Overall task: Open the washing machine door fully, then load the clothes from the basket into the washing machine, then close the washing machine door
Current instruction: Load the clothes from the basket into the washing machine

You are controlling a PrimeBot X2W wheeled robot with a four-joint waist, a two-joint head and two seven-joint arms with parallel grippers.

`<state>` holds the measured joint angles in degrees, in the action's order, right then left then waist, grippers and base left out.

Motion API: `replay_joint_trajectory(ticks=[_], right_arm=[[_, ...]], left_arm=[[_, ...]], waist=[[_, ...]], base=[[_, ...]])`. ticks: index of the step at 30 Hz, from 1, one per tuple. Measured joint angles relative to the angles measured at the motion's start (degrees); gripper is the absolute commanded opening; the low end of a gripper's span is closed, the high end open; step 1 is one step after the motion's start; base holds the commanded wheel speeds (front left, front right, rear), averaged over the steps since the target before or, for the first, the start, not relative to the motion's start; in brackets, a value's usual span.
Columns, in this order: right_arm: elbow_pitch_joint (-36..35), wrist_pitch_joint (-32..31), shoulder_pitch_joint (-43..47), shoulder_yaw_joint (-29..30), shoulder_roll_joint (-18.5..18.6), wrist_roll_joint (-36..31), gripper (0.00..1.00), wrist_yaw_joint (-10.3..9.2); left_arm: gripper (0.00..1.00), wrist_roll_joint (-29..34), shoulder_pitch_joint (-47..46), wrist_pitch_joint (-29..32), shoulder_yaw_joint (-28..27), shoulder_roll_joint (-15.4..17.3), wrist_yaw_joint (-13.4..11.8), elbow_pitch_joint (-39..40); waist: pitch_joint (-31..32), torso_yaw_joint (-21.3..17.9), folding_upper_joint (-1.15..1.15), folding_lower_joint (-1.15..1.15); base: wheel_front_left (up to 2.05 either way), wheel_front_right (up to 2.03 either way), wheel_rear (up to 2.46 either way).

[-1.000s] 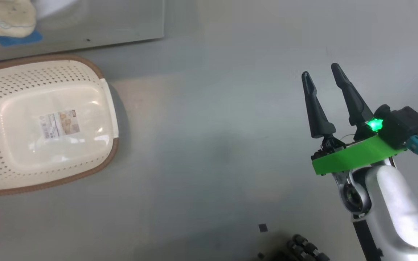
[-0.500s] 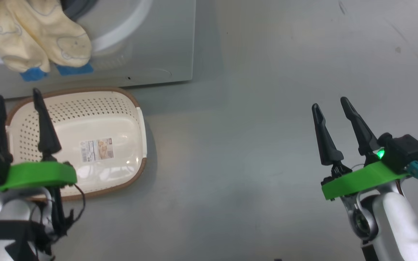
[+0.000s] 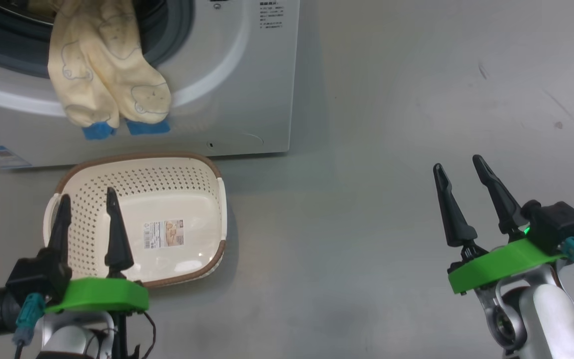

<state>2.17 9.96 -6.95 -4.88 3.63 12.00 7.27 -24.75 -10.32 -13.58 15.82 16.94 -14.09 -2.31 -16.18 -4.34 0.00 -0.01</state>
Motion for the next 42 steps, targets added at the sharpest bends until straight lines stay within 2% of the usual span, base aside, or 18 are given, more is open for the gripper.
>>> replay_joint_trajectory(ticks=[12, 23, 32, 42], right_arm=[[-0.3, -0.9, 1.7, -0.4, 0.0, -0.4, 1.00, 0.00], [-0.9, -0.9, 1.6, -0.4, 0.0, -0.4, 1.00, 0.00], [-1.0, -0.3, -2.9, -2.4, 0.1, -0.3, 1.00, 0.00], [0.5, 1.9, -8.2, -5.3, 0.2, 1.6, 1.00, 0.00]], left_arm=[[1.00, -0.1, 0.8, 0.1, 1.7, -0.9, 0.0, -1.8], [1.00, -0.7, -1.0, 1.3, 2.5, -1.3, 0.0, -3.8], [1.00, -2.9, -11.7, 3.3, 2.9, -2.3, 0.7, -12.9], [1.00, -4.3, -27.6, 5.1, 1.4, -1.7, 4.8, -26.8]], waist=[[1.0, 0.1, 0.00, 0.01], [-1.1, 0.2, 0.00, 0.01], [-6.6, -0.2, 0.00, 0.01], [-13.7, -3.0, 0.00, 0.02]], base=[[0.00, 0.00, 0.00], [0.00, 0.00, 0.00], [0.00, 0.00, 0.00], [0.00, 0.00, 0.00]])
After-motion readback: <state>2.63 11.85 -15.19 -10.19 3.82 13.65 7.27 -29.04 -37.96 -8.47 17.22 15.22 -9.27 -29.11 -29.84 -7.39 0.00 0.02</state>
